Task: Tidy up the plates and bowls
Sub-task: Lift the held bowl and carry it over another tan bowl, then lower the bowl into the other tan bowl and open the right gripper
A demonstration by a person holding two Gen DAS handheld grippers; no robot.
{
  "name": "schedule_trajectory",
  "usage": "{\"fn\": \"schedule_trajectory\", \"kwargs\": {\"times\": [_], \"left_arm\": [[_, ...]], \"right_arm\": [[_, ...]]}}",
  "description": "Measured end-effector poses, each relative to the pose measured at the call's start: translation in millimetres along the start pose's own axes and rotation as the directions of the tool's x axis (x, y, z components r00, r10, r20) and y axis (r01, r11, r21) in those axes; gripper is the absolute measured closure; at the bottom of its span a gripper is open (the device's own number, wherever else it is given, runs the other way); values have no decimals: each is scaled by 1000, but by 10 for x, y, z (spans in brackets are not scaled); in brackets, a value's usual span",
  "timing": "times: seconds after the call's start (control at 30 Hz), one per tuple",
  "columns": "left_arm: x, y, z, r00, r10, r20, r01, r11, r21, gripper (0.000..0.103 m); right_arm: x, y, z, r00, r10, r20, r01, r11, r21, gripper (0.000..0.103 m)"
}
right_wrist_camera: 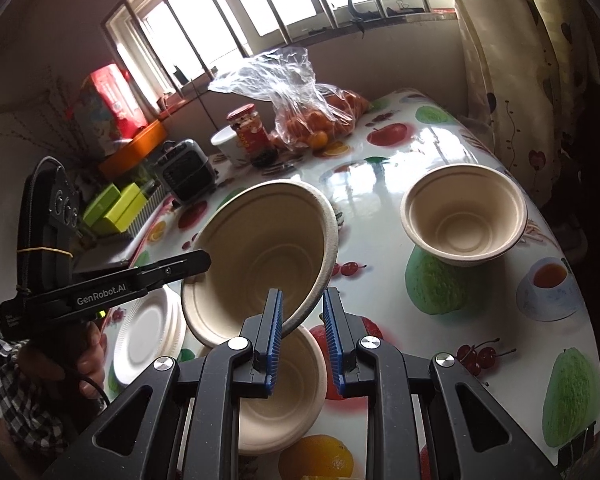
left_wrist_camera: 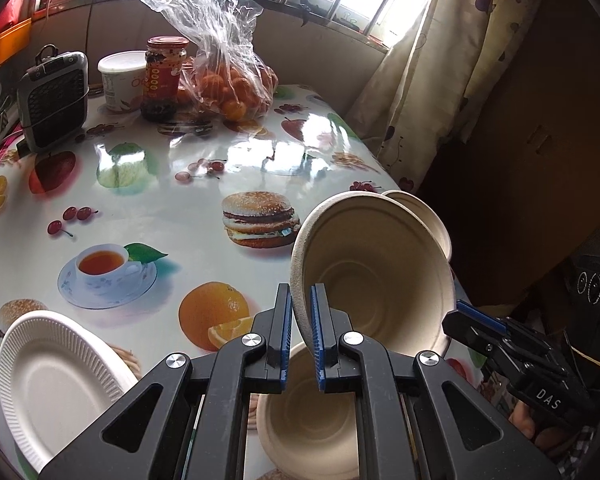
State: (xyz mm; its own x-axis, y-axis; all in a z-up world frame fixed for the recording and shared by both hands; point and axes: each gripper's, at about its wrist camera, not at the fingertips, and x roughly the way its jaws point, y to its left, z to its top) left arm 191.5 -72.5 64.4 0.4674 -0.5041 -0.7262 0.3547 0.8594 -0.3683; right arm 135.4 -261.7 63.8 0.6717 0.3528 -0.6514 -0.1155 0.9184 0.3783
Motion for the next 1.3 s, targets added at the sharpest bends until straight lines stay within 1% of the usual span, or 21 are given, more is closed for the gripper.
{"fn": "schedule_trajectory", "kwargs": {"times": [0.5, 0.97, 1.3], "left_arm": [[-136, 16, -239, 1000, -4, 1, 4, 1000, 0, 93], [-123, 67, -523, 1000, 5, -27, -6, 1000, -12, 93], [-100, 106, -663, 999, 15, -45, -15, 1000, -18, 93]], "right_arm": [[-97, 93, -241, 1000, 6, -4, -6, 1000, 0, 83], [-74, 110, -483, 999, 4, -40, -3, 1000, 6, 83], [-32, 115, -612, 998, 6, -61, -5, 1000, 14, 83]]}}
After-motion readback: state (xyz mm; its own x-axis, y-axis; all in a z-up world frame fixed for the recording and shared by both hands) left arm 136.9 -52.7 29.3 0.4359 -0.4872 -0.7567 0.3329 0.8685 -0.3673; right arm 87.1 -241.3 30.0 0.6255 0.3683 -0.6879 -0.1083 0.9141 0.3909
